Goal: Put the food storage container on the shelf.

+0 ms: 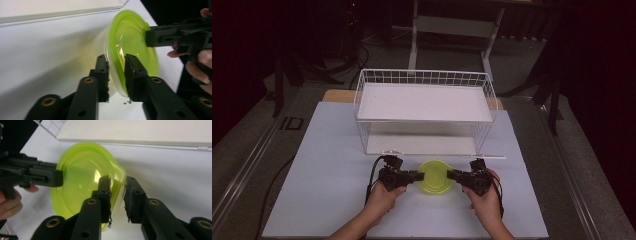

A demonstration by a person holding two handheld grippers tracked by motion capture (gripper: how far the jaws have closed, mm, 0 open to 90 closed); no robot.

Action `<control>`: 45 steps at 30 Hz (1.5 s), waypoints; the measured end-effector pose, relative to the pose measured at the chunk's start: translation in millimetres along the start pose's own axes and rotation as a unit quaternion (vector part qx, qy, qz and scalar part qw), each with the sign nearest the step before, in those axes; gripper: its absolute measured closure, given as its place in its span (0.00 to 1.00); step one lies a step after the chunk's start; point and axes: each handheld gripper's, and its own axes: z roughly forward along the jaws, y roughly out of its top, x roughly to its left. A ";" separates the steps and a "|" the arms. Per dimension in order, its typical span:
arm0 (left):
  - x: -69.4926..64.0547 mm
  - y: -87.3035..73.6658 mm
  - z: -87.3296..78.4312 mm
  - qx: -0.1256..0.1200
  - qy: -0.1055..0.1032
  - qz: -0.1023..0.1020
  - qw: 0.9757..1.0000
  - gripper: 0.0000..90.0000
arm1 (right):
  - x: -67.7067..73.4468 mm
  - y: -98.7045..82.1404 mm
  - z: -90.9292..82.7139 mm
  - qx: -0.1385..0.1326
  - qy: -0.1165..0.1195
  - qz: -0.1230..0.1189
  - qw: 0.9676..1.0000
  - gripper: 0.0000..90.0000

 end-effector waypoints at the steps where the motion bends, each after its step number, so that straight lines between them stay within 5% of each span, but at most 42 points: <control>1: -0.9 -0.5 -0.7 0.000 0.006 0.001 1.000 0.87 | 1.6 -0.2 -1.9 -0.004 0.000 0.001 1.000 0.88; 7: -0.4 -3.4 -5.5 0.008 0.008 -0.005 1.000 0.90 | 14.2 -2.6 -5.4 -0.002 -0.013 -0.040 0.999 0.88; 23: -21.7 14.4 -46.1 -0.032 -0.007 0.005 0.999 0.91 | 40.4 19.2 -31.1 -0.035 0.012 -0.065 0.997 0.89; 45: -61.6 71.7 -106.7 -0.069 0.002 0.036 0.997 0.91 | 82.6 75.3 -74.2 -0.085 0.030 -0.104 0.990 0.88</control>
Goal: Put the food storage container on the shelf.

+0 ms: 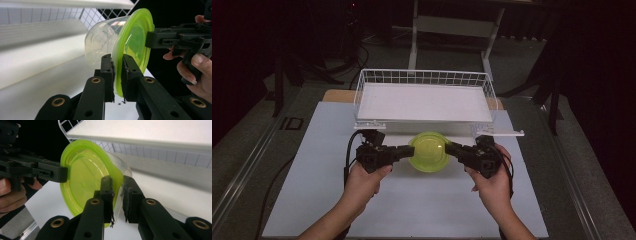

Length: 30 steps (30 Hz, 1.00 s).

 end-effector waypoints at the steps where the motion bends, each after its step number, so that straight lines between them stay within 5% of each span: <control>1: -1.0 2.8 -1.0 -0.003 0.001 0.001 1.000 0.91 | 0.8 3.3 -0.8 -0.001 -0.001 -0.001 1.000 0.88; 8: -4.6 24.3 -6.4 -0.016 0.006 0.012 1.000 0.91 | 3.4 24.7 -4.4 -0.017 -0.007 -0.006 1.000 0.88; 30: 9.8 79.8 -1.4 -0.017 0.023 -0.015 0.999 0.91 | -12.1 82.2 14.9 -0.013 -0.025 0.011 1.000 0.88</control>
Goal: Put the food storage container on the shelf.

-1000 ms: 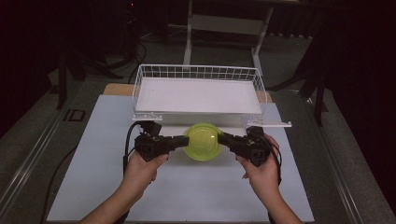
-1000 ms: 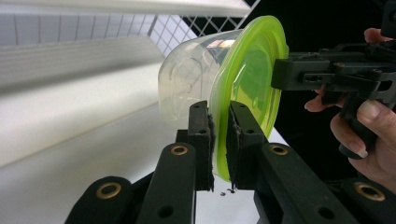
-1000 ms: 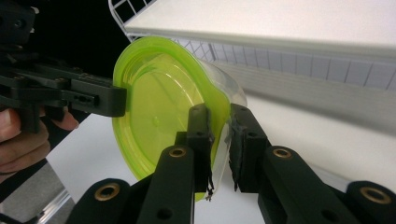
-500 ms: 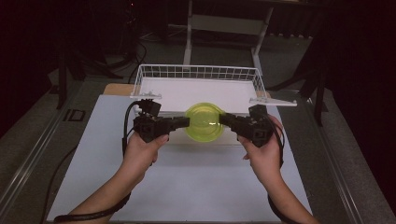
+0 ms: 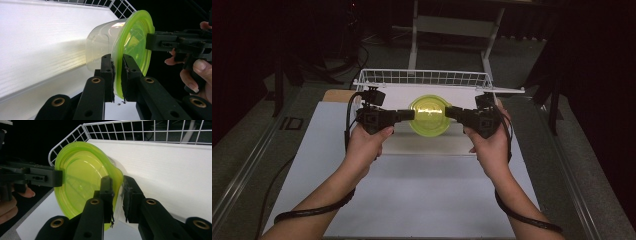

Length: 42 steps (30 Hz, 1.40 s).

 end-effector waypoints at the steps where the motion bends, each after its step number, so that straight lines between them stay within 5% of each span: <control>1: 1.5 1.8 1.0 0.003 -0.001 -0.004 1.000 0.91 | -0.7 1.9 1.2 0.002 0.000 0.002 1.000 0.88; 14: 17.2 16.4 13.6 0.004 0.008 -0.034 0.999 0.91 | -12.4 18.6 20.3 0.022 -0.010 0.030 0.999 0.88; 23: 15.8 23.4 18.0 -0.005 0.028 -0.023 0.999 0.89 | -16.5 29.1 27.3 0.041 -0.020 0.045 0.998 0.88; 30: 22.8 31.3 24.3 -0.008 0.032 -0.038 0.999 0.89 | -23.1 38.5 36.1 0.055 -0.023 0.072 0.996 0.83; 42: 37.4 39.8 29.9 -0.024 0.060 -0.057 0.996 0.72 | -33.4 41.0 42.6 0.051 -0.015 0.100 0.994 0.77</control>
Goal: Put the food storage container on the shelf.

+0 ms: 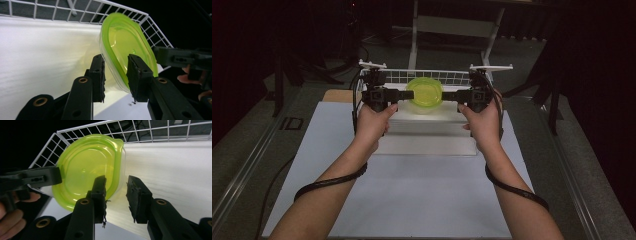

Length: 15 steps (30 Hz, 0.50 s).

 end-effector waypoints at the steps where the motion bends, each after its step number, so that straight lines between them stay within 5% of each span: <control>1: 0.6 1.4 0.8 -0.001 0.002 0.001 1.000 0.70 | -0.6 -0.1 0.2 0.002 0.001 0.002 1.000 0.77; 8: 1.6 6.3 3.5 -0.015 0.033 0.033 0.999 0.47 | 1.5 -6.2 1.2 -0.002 0.012 -0.015 1.000 0.73; 15: 1.3 4.2 -9.7 -0.052 0.013 0.064 0.997 0.31 | 4.9 -13.9 -0.3 -0.005 0.022 -0.035 0.999 0.73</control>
